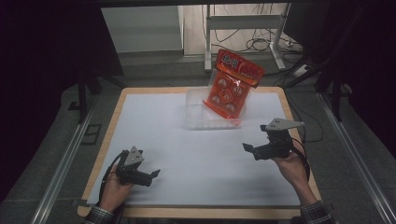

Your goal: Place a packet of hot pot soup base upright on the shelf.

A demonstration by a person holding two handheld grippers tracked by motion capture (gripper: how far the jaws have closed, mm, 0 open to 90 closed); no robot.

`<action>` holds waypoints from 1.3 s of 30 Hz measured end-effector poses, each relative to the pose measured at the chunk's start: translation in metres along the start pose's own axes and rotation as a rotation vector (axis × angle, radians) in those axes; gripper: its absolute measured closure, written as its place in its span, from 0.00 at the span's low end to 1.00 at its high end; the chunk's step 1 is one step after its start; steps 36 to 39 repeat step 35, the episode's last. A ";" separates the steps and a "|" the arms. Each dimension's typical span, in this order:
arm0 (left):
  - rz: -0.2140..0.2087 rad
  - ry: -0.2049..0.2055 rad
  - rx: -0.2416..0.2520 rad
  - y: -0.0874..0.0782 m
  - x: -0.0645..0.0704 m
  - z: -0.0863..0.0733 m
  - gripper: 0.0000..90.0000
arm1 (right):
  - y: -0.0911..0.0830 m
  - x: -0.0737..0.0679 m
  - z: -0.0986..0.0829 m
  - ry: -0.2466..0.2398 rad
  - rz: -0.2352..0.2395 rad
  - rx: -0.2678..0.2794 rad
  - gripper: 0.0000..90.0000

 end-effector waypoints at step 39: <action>0.004 0.010 -0.008 0.001 0.001 0.000 0.00 | 0.003 -0.009 -0.072 0.005 0.008 -0.080 0.01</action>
Point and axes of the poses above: each handheld gripper's, and its own axes: y roughly forward along the jaws, z roughly out of its top, x roughly to its right, the point moved 6 cm from there along y, roughly forward along the jaws, and after that the axes turned 3 degrees about x, right-handed, at the moved point
